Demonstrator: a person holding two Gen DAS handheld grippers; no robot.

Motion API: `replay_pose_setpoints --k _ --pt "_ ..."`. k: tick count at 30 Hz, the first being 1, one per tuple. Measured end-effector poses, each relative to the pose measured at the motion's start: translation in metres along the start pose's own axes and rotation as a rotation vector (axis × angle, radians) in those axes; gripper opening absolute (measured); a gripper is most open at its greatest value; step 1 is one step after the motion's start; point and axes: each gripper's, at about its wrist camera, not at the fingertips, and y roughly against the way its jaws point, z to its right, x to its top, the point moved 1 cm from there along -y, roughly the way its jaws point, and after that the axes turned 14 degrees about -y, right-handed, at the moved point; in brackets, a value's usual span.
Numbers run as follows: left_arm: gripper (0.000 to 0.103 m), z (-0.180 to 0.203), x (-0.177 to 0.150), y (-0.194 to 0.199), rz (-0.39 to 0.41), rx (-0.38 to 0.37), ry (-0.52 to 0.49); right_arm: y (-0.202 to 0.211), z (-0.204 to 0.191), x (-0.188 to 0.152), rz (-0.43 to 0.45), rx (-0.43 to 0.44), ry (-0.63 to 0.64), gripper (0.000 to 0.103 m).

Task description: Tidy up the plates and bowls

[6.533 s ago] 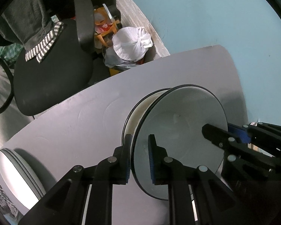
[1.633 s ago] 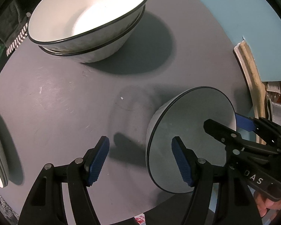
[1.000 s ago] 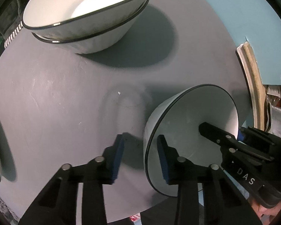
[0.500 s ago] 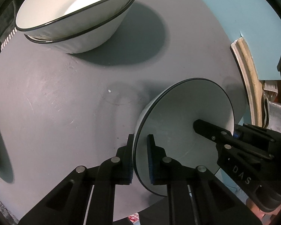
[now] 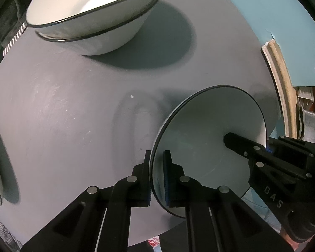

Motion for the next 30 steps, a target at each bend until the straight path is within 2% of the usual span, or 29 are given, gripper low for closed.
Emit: replay_pose_setpoints --k 8,15,21,27,30 --pt "0.008 -0.011 -0.008 0.013 0.012 -0.01 0.038 0.006 -0.015 0.01 0.001 0.008 0.021 0.006" --pt "0.008 -0.024 0.001 0.034 0.046 0.002 0.056 0.022 -0.036 0.021 0.011 0.006 0.049 0.006" --pt "0.008 -0.021 0.001 0.049 0.077 0.012 0.076 0.038 -0.059 0.027 0.029 0.012 0.082 0.006" --pt "0.008 -0.023 0.001 0.067 0.12 0.014 0.094 0.05 -0.065 0.017 0.055 0.021 0.115 0.006" --pt "0.008 -0.025 0.004 0.077 0.136 0.022 0.096 0.064 -0.065 0.025 0.067 0.025 0.136 0.005"
